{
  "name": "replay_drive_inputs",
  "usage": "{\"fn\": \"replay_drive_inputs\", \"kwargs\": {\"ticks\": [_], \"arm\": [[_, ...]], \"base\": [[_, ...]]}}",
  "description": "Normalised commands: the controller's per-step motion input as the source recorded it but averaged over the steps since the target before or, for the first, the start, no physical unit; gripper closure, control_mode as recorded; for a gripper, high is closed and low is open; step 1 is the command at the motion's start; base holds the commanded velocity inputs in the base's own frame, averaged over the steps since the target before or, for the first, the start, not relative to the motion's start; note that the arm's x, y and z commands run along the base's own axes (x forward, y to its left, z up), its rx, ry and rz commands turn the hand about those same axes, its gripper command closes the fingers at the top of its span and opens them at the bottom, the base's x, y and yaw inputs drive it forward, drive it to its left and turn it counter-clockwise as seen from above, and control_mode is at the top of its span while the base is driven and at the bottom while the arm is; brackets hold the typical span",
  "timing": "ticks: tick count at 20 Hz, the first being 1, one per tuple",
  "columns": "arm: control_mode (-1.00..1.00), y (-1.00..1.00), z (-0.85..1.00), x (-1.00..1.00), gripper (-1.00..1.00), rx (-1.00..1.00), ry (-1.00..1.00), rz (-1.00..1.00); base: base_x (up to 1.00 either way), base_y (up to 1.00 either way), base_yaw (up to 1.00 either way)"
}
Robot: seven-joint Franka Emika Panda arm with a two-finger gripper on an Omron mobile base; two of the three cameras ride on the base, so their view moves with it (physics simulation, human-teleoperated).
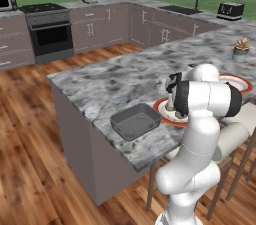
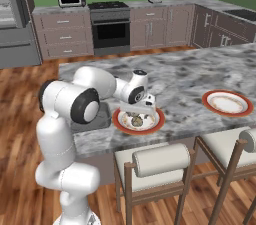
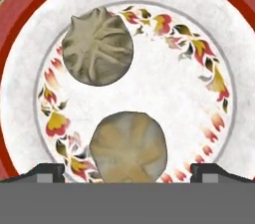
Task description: Place two dumplings into each of the tupperware containers and then place the containers in the fridge.
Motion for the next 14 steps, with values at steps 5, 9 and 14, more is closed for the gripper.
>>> {"fn": "replay_drive_inputs", "kwargs": {"ticks": [5, 9, 14], "arm": [[-1.00, -0.21, -0.23, 0.15, -1.00, 0.00, 0.00, 0.00], [-1.00, 0.00, -0.01, -0.05, -1.00, 0.00, 0.00, 0.00], [-1.00, 0.25, -0.02, -0.12, -1.00, -0.01, 0.00, 0.00]], "base": [[0.00, 0.00, 0.00], [0.00, 0.00, 0.00], [0.00, 0.00, 0.00]]}}
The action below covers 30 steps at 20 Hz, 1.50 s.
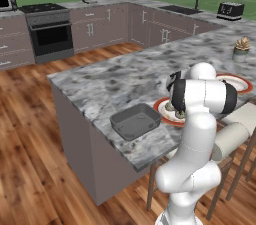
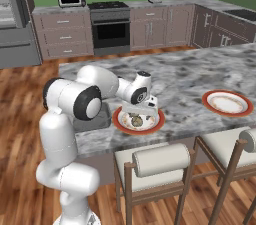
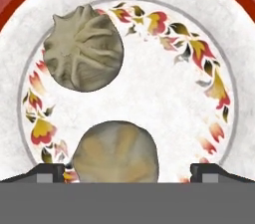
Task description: Place two dumplings into each of the tupperware containers and then place the containers in the fridge.
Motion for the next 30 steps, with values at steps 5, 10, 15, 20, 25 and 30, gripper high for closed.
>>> {"fn": "replay_drive_inputs", "kwargs": {"ticks": [5, 10, 15, 20, 25, 30], "arm": [[-1.00, 0.11, -0.15, 0.00, -1.00, 0.00, 0.00, 0.00], [-1.00, -0.01, -0.10, 0.00, -1.00, 0.00, 0.00, 0.00], [-1.00, -0.02, -0.02, -0.09, -1.00, 0.00, 0.02, 0.00], [-1.00, 0.00, -0.13, -0.12, 1.00, 0.00, 0.05, 0.00], [-1.00, 0.00, -0.03, -0.24, 1.00, 0.00, 0.00, 0.00], [-1.00, 0.50, 0.45, -0.21, 1.00, -0.04, 0.00, 0.00]], "base": [[0.00, 0.00, 0.00], [0.00, 0.00, 0.00], [0.00, 0.00, 0.00], [0.00, 0.00, 0.00], [0.00, 0.00, 0.00], [0.00, 0.00, 0.00]]}}
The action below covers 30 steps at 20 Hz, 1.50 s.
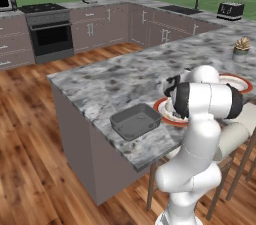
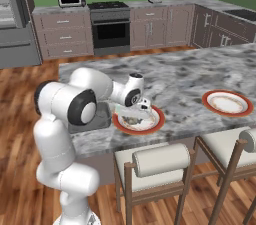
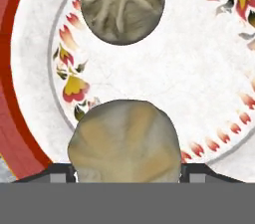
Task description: Place two dumplings into each of the tupperware containers and then place the containers in the fridge.
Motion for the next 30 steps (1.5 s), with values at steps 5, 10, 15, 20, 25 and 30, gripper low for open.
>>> {"fn": "replay_drive_inputs", "kwargs": {"ticks": [5, 10, 15, 20, 25, 30], "arm": [[-1.00, 0.80, 0.71, -0.30, 1.00, -0.06, 0.01, 0.00], [-1.00, 0.68, 0.31, -0.02, 1.00, -0.01, 0.02, 0.01], [-1.00, 0.52, 0.06, 0.14, 1.00, 0.00, 0.01, 0.02], [-1.00, 0.56, -0.09, 0.24, 1.00, 0.00, 0.01, 0.04], [-1.00, 0.35, -0.27, 0.21, 1.00, 0.00, 0.00, 0.03], [-1.00, 0.09, -0.33, 0.28, 1.00, 0.00, 0.00, 0.00]], "base": [[0.00, 0.00, 0.00], [0.00, 0.00, 0.00], [0.00, 0.00, 0.00], [0.00, 0.00, 0.00], [0.00, 0.00, 0.00], [0.00, 0.00, 0.00]]}}
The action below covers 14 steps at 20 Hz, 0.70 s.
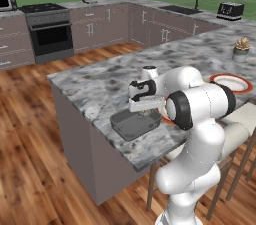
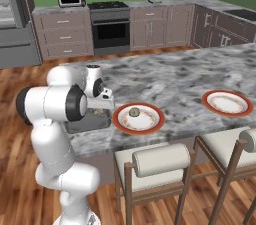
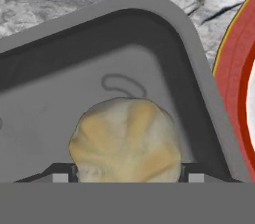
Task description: Place two dumplings into each of the tupperware containers and then place the containers in the fridge.
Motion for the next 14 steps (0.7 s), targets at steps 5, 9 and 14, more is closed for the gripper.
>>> {"fn": "replay_drive_inputs", "kwargs": {"ticks": [5, 9, 14], "arm": [[-1.00, 0.00, -0.29, 0.00, 1.00, 0.00, 0.00, 0.00], [-1.00, 0.00, -0.09, 0.00, -1.00, 0.00, 0.00, 0.00], [-1.00, 0.00, 0.02, 0.00, -1.00, 0.00, 0.00, 0.00]], "base": [[0.00, 0.00, 0.00], [0.00, 0.00, 0.00], [0.00, 0.00, 0.00]]}}
